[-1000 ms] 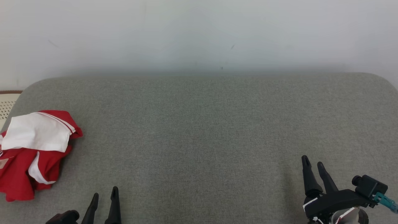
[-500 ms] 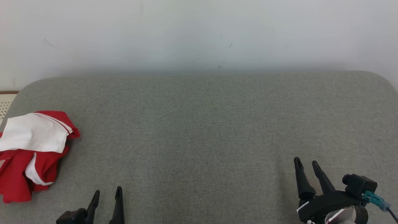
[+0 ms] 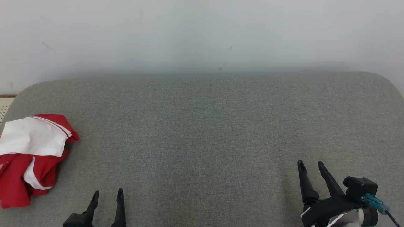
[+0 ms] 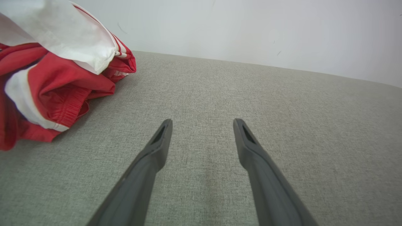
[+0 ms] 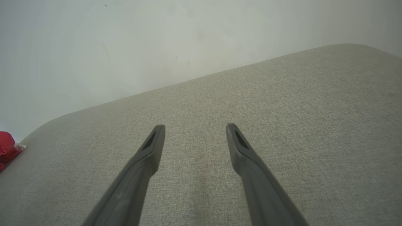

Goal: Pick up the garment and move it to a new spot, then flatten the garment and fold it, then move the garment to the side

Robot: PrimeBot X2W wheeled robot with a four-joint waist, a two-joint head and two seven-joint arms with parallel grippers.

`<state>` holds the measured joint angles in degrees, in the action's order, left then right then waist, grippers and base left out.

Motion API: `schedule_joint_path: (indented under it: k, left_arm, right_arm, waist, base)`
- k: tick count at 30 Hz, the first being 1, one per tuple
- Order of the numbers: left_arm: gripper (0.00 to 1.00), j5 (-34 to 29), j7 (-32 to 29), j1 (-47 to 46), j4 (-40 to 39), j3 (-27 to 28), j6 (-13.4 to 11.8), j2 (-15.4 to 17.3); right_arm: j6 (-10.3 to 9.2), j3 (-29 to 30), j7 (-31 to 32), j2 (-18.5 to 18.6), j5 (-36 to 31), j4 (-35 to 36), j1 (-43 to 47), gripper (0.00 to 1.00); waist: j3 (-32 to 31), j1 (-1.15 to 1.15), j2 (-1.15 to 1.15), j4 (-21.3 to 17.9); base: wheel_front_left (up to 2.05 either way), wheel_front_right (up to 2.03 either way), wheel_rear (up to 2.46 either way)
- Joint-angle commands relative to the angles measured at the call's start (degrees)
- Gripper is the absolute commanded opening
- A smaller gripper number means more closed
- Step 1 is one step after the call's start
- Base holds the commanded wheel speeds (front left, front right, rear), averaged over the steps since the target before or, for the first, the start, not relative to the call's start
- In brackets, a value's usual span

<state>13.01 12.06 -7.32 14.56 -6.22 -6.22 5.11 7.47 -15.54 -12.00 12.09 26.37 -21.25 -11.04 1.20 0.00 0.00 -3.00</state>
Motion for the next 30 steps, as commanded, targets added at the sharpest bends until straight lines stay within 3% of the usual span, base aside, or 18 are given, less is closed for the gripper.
schedule_joint_path:
  k: [1,30]
  left_arm:
    - [1.00,-1.7,0.8,0.0,-0.2,0.2,-0.5,0.5]
    - [1.00,-11.1,3.2,1.4,1.2,4.7,-0.6,-1.8]
  right_arm:
    - [0.03,0.2,-0.6,0.0,-2.1,-0.1,-0.4,1.00]
    - [0.04,2.7,-3.3,-0.8,-15.4,-0.4,0.1,1.00]
  waist:
    - [0.0,0.00,0.00,-0.1]
    - [0.4,0.00,0.00,-0.9]
  base:
    - [0.00,0.00,0.00]
    - [0.00,0.00,0.00]
